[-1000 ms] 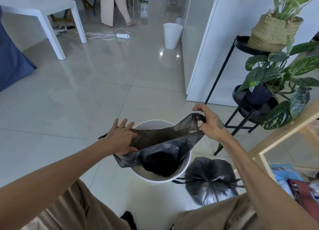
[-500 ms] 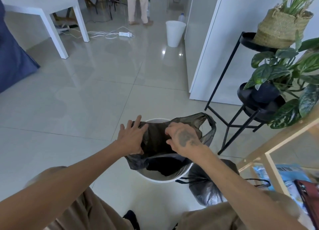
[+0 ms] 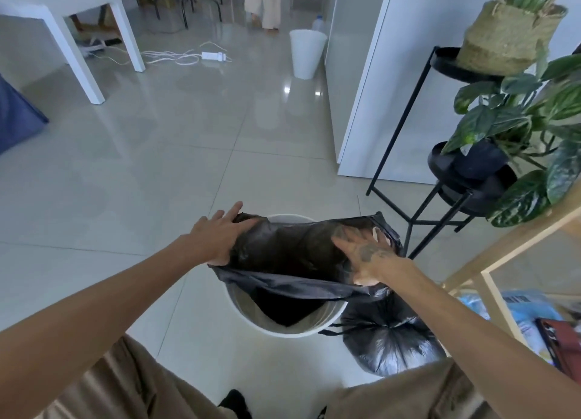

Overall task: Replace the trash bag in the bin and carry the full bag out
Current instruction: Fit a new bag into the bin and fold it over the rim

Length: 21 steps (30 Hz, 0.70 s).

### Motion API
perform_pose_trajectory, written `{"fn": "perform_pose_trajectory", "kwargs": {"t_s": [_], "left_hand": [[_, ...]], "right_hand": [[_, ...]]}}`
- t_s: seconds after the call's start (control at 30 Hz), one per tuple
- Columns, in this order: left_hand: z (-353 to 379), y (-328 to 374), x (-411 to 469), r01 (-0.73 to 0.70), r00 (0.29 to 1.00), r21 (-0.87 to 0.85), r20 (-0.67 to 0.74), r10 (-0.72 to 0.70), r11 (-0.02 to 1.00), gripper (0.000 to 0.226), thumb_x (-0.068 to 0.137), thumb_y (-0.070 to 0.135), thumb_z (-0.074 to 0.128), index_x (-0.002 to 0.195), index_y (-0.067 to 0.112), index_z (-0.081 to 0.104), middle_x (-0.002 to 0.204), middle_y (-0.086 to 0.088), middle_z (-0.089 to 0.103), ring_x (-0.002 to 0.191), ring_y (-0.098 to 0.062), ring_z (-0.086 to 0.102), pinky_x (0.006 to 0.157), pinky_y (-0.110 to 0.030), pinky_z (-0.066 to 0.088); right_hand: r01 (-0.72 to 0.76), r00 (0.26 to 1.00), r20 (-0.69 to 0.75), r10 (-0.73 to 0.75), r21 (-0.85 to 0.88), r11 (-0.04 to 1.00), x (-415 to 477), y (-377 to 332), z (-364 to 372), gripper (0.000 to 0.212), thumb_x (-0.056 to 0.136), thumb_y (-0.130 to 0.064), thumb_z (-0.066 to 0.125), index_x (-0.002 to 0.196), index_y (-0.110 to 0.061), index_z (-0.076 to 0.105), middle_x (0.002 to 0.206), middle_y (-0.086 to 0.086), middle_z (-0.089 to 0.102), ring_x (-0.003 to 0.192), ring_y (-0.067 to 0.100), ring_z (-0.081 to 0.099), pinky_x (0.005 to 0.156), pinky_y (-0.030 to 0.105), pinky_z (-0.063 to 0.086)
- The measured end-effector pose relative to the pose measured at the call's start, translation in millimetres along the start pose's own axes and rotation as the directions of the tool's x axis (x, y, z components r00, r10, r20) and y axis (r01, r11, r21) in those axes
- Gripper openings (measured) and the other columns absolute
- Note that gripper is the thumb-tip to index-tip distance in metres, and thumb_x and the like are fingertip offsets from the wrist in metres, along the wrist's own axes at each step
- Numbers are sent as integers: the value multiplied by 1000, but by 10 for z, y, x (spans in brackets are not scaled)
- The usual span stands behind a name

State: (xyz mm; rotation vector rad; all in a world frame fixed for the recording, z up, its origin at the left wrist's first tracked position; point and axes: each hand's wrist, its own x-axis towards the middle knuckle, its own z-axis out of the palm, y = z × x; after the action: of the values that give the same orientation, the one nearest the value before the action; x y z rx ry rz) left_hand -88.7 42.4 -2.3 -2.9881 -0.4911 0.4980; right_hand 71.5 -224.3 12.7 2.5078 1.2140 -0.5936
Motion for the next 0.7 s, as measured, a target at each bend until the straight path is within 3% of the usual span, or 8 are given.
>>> {"fn": "perform_pose_trajectory", "kwargs": {"t_s": [0.13,0.2,0.27,0.33,0.4,0.47,0.57,0.7], "left_hand": [[-235,-2,-81,-1,999,-9,39,2,1000,92,80,25,70,154,49,20,168,-12,-6,149,-39,19,112,-55,34],[-354,24,-150,-1,1000,-45,-28,0,999,85,80,35,74,152,44,30,169,-12,-3,152,-40,10,117,-57,25],[-398,133,-234,-3,984,-66,-177,-8,998,69,85,29,67,149,36,42,168,-14,8,153,-40,9,120,-57,19],[-369,342,-330,-73,914,-194,-405,-12,978,53,82,13,54,133,24,63,157,-16,39,146,-41,32,117,-54,30],[-286,585,-401,-179,876,-364,-483,-21,914,45,76,12,47,110,18,75,126,-8,68,119,-33,61,100,-45,51],[-134,729,-410,-193,912,-425,-409,2,884,38,85,18,46,108,19,76,113,-1,74,104,-26,68,88,-39,56],[86,578,-196,-128,949,-430,-315,-16,894,36,98,23,48,130,18,64,128,-5,68,117,-27,63,95,-39,51],[148,337,113,-72,978,-457,-205,-26,887,52,104,34,41,154,19,35,145,-10,56,128,-33,54,101,-46,47]], "right_hand": [[30,980,-195,23,264,964,-21,-30,-102,77,89,-45,67,154,-27,30,162,3,30,147,29,28,119,44,27],[49,964,-262,43,335,941,-27,-20,-197,65,92,-42,64,150,-26,38,152,5,46,140,28,41,113,40,36],[46,953,-295,68,361,932,0,30,-226,61,93,-42,62,148,-23,42,146,6,52,134,27,47,110,38,39],[54,939,-335,81,375,926,61,61,-192,59,94,-39,61,147,-19,44,146,6,52,133,26,48,110,37,40],[81,933,-352,70,395,915,135,44,-168,57,95,-32,61,147,-17,45,147,7,51,135,26,47,113,35,37],[110,935,-351,39,396,912,186,-4,-83,56,95,-28,61,148,-18,44,150,4,49,138,24,45,116,37,35],[68,961,-276,27,326,943,272,14,45,63,96,-30,60,153,-20,34,160,1,33,145,24,34,118,40,31],[52,978,-207,5,266,963,466,117,79,74,96,-34,60,157,-22,20,167,4,13,149,29,25,121,40,26]]}}
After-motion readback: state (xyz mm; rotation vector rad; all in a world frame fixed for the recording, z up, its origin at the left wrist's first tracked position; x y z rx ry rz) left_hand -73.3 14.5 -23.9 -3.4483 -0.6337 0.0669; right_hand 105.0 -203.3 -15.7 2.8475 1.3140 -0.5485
